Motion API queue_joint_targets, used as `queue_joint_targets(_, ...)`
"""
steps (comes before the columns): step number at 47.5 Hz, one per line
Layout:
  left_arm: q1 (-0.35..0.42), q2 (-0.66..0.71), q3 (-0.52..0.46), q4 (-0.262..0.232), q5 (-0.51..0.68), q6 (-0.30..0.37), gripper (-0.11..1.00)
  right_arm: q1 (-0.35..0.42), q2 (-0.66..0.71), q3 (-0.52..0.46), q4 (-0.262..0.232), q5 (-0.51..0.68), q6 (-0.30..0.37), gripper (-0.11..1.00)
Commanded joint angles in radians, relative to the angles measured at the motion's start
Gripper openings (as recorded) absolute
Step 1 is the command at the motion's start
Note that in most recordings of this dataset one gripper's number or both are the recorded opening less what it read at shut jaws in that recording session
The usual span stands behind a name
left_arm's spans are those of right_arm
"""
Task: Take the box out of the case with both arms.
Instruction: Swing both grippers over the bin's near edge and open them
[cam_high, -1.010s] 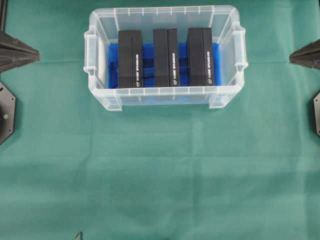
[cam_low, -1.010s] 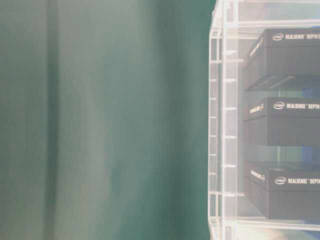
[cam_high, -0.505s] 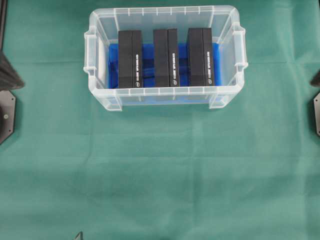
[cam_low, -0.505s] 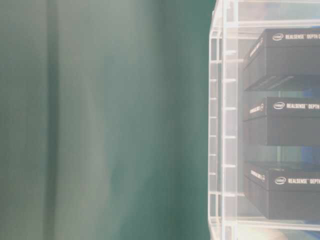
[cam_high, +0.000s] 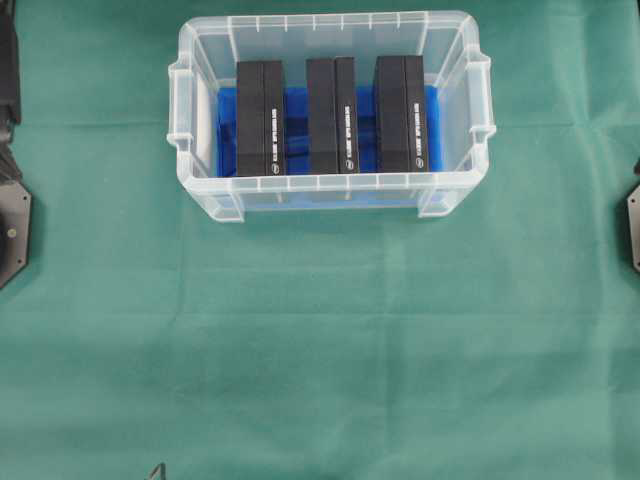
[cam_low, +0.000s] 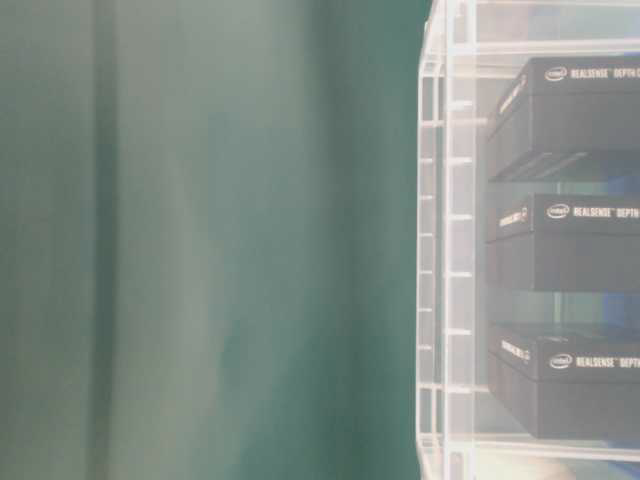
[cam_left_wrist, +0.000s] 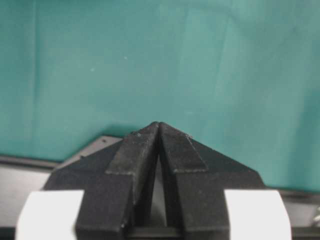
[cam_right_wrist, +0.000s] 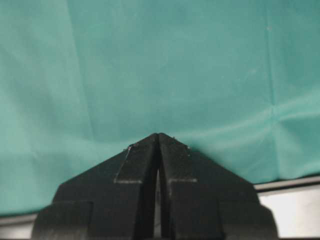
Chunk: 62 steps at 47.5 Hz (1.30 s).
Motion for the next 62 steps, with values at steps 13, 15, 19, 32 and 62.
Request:
queue_joint_targets(13, -0.005, 0.006, -0.026, 0.021, -0.002, -0.621, 0.00, -0.021, 0.037, -0.026, -0.029, 0.000, 0.629, 0.01)
queue_joint_targets(15, -0.005, 0.006, -0.026, 0.021, -0.003, -0.729, 0.00, -0.021, 0.040, -0.026, -0.037, 0.000, 0.753, 0.01)
queue_joint_targets(19, -0.005, 0.008, -0.026, 0.021, -0.003, -0.882, 0.00, -0.023, 0.041, -0.026, -0.054, 0.000, 0.919, 0.01)
queue_joint_targets(32, -0.005, 0.008, -0.026, 0.023, -0.002, -1.200, 0.00, -0.023, 0.043, -0.026, -0.078, 0.002, 1.193, 0.01)
queue_joint_targets(62, 0.285, 0.023, -0.038, 0.035, 0.009, -0.930, 0.00, -0.293, 0.095, -0.043, -0.133, -0.002, 0.907, 0.01)
